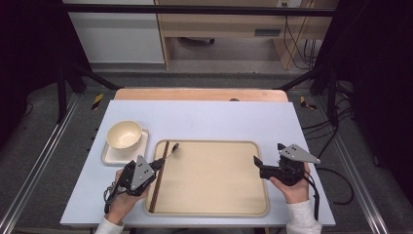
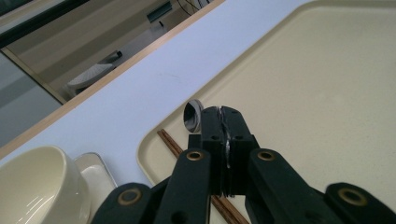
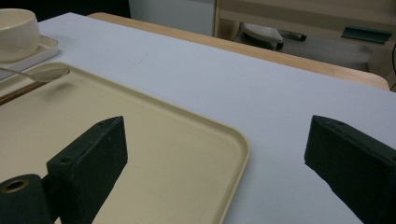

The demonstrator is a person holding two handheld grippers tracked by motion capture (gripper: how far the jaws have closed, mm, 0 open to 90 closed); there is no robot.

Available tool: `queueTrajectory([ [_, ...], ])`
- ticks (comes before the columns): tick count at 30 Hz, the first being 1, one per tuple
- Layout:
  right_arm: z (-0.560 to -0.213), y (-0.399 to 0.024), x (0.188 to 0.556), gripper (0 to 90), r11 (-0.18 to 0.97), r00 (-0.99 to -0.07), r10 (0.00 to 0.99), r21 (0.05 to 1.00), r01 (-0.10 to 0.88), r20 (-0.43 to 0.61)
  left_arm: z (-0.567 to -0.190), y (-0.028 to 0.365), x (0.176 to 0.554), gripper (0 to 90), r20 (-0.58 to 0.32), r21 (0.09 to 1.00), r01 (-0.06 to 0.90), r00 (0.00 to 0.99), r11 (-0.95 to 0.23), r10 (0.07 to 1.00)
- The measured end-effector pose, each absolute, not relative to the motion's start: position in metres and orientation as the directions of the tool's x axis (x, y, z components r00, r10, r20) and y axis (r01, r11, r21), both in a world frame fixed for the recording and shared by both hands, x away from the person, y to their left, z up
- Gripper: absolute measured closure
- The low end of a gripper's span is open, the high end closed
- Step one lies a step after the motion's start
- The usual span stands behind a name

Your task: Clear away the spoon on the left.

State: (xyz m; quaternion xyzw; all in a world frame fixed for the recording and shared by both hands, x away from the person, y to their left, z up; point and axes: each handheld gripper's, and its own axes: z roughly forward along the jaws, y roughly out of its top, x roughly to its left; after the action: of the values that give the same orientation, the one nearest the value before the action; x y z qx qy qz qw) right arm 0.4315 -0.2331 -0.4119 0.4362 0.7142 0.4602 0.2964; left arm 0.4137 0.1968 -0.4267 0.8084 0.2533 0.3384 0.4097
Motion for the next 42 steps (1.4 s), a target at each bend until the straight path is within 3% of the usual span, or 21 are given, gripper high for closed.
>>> queueTrajectory([
  [42,-0.412,-0.232,0.432,6.2,0.199,-0.448,0.894,0.915,0.350,-0.023,-0.437,0.182,0.418,85.0,0.395,0.795,0.111,0.652,-0.597,0.647],
])
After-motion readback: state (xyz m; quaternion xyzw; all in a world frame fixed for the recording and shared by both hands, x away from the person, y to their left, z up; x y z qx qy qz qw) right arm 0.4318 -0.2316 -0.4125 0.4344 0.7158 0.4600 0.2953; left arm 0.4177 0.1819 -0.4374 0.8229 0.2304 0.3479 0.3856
